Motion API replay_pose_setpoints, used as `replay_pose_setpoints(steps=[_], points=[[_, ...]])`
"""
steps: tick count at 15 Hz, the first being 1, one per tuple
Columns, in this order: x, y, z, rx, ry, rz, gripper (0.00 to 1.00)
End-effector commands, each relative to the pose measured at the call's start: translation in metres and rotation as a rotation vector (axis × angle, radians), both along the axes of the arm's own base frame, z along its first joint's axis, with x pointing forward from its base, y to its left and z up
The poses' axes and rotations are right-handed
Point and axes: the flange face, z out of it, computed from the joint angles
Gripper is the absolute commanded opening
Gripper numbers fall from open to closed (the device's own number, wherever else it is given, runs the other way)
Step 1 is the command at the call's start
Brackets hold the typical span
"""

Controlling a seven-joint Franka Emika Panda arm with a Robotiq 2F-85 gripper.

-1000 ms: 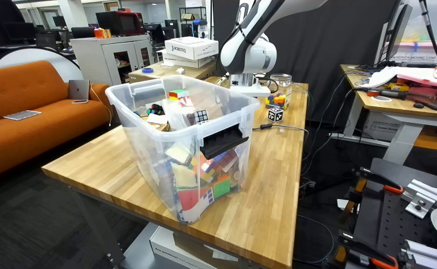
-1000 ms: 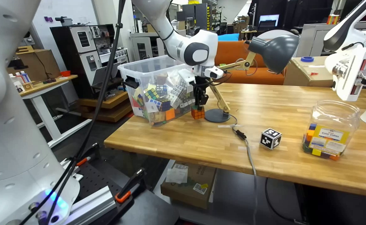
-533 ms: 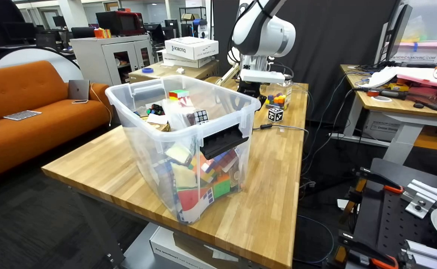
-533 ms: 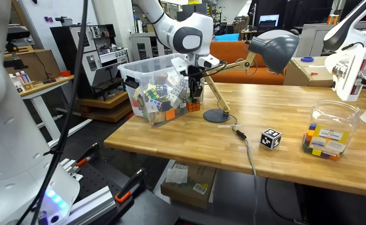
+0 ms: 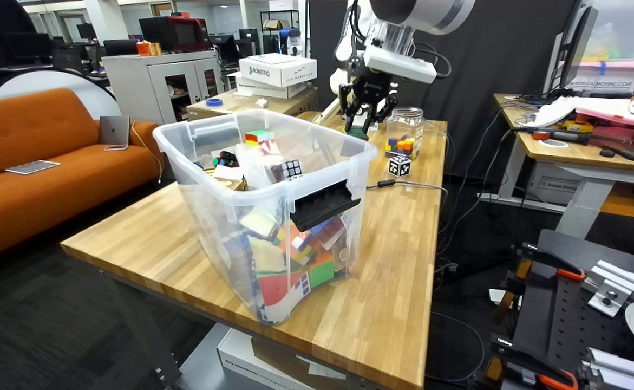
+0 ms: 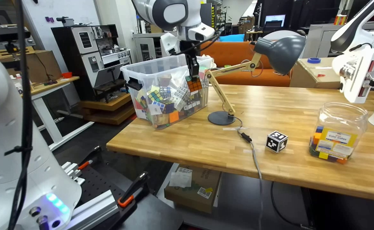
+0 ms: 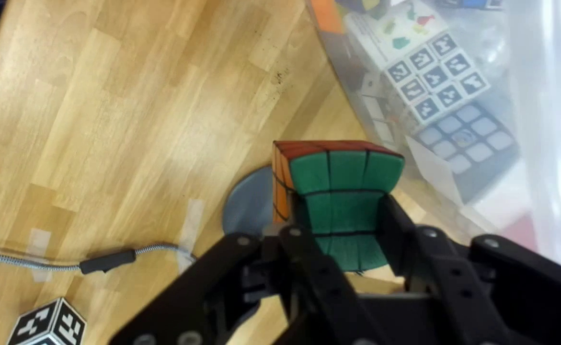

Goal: Pick the Rubik's cubes and put them in the plastic box

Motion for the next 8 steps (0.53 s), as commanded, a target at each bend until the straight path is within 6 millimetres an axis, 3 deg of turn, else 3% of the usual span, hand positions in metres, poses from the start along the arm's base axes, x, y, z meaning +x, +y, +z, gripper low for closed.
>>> replay_pose_setpoints(steps=[1,4,8], points=[[-0.009,0.016,0.041,-0.045,-0.151,-0.023,0.14],[-0.005,0.024,0.074,-0.098,-0.299,-0.03,0.14],[-0.004,0.036,0.089,-0.161,-0.423,-0.009,0.14]])
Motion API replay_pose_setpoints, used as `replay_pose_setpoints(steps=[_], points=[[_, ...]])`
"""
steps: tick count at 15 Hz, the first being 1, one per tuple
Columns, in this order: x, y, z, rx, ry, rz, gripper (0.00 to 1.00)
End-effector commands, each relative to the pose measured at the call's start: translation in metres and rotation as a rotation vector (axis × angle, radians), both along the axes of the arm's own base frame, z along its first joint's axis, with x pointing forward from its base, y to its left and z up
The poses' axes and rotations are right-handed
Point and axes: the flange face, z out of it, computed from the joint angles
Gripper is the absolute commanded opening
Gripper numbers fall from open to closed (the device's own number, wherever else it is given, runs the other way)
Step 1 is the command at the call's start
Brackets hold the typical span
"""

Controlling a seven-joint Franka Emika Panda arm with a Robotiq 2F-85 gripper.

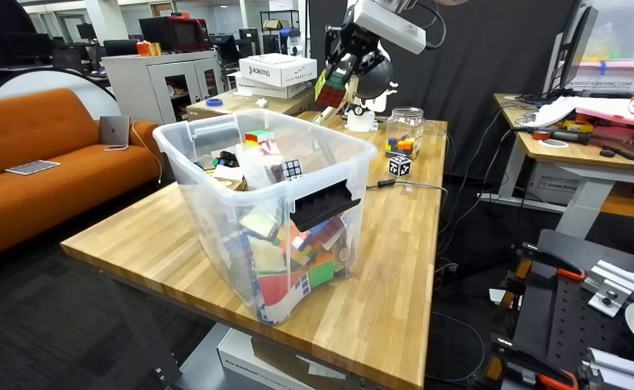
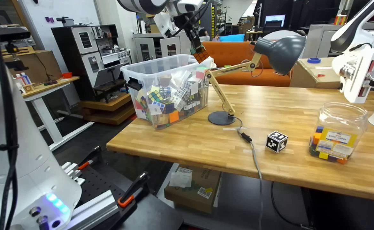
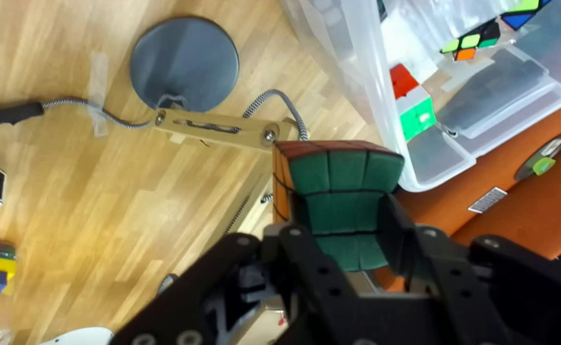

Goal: Pick the Rubik's cubes and put them in the plastic box

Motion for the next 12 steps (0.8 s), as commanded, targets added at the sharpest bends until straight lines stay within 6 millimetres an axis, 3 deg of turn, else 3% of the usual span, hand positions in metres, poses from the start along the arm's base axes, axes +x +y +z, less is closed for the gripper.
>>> replay_pose_setpoints(steps=[1,12], points=[[-0.004,0.015,0.005,-0.053,-0.08,0.025,0.14],[0.013,0.143,0.004,-0.132,-0.081,0.359,0.14]])
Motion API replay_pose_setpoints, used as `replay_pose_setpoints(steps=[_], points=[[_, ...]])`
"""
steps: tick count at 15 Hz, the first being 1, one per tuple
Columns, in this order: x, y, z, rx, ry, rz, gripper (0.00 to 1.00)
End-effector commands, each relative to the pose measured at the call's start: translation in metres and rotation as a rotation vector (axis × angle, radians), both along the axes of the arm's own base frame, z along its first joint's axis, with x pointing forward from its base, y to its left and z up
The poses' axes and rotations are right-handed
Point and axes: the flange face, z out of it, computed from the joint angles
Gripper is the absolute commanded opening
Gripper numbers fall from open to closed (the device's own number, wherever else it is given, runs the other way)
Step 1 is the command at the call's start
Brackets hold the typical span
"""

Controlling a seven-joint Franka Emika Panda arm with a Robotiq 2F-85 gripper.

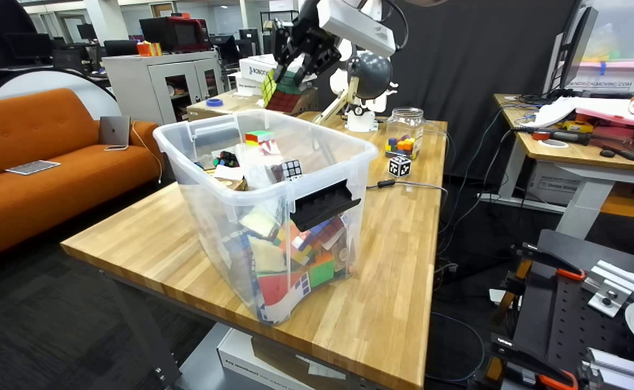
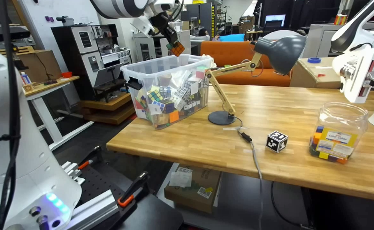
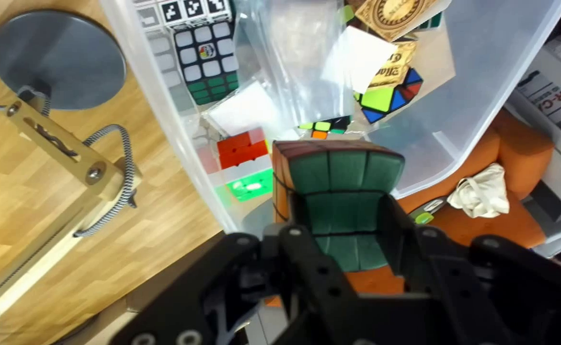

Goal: Pick the Rubik's cubes and put them in the plastic box

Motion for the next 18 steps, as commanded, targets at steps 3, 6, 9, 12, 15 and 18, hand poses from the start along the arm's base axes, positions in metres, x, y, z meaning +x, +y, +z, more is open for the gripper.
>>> replay_pose_setpoints(steps=[3,6,9,12,15,18], points=[[0.02,0.032,-0.021,-0.05,0.031,0.119,0.14],[0.031,0.039,-0.049,-0.081,0.079,0.177,0.14],[0.043,0.036,-0.081,-0.112,0.139,0.206,0.14],[0.052,0.028,-0.102,-0.129,0.189,0.218,0.14],[0.059,0.022,-0.116,-0.14,0.241,0.224,0.14],[0.059,0.018,-0.139,-0.139,0.343,0.233,0.14]])
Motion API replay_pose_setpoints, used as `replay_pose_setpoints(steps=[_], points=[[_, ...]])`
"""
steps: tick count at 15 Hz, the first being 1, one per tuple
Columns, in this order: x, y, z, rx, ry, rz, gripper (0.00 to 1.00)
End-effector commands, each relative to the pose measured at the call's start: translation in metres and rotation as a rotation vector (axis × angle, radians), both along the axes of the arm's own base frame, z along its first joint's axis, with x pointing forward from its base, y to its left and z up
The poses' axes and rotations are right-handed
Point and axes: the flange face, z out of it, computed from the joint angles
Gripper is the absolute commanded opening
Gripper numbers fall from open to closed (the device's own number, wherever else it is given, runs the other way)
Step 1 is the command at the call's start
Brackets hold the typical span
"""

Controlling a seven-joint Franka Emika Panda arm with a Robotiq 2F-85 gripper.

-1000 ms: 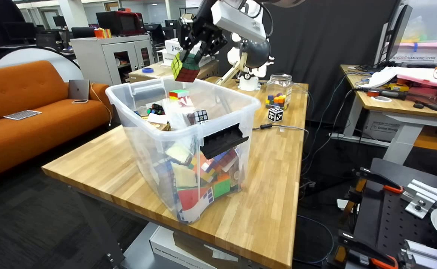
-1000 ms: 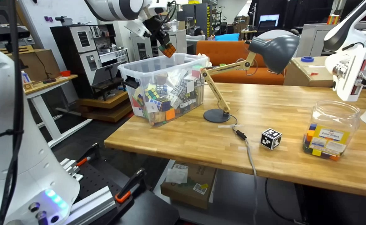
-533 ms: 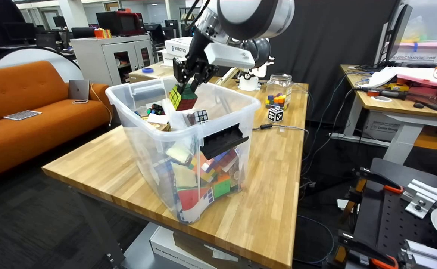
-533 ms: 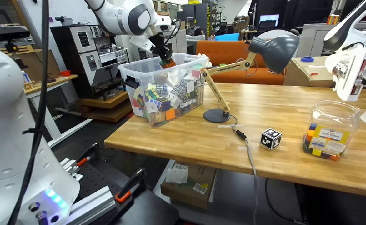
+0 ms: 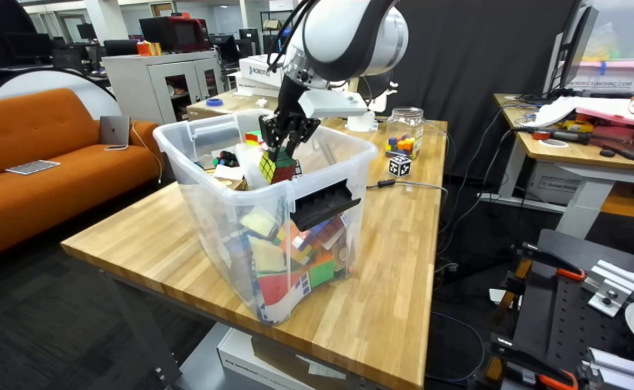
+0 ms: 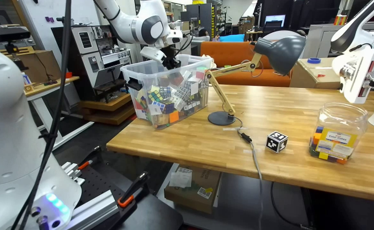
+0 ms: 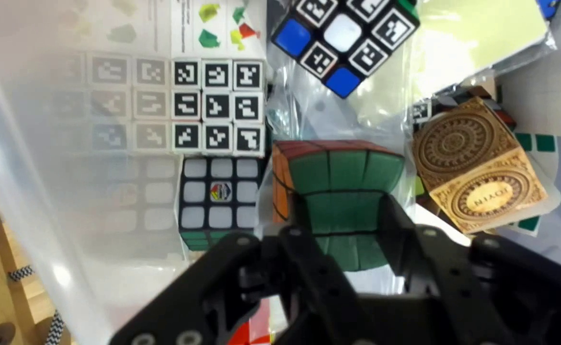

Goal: Pick the Rubik's cubes and put them in the plastic box

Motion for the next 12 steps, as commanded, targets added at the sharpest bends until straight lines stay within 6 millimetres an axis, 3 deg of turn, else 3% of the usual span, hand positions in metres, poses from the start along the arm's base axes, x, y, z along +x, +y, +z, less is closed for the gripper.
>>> replay_pose_setpoints(steps=[1,7,8,9,10,12], points=[[0.005,-0.004,-0.02,-0.018,0.106,0.02,0.14],[0.012,-0.004,-0.05,-0.028,0.224,0.021,0.14],[0.015,-0.005,-0.051,-0.032,0.232,0.018,0.25],[0.017,-0.006,-0.052,-0.033,0.238,0.012,0.64],[0.018,-0.006,-0.052,-0.034,0.244,0.009,0.65],[0.02,-0.007,-0.05,-0.034,0.248,0.006,0.76]])
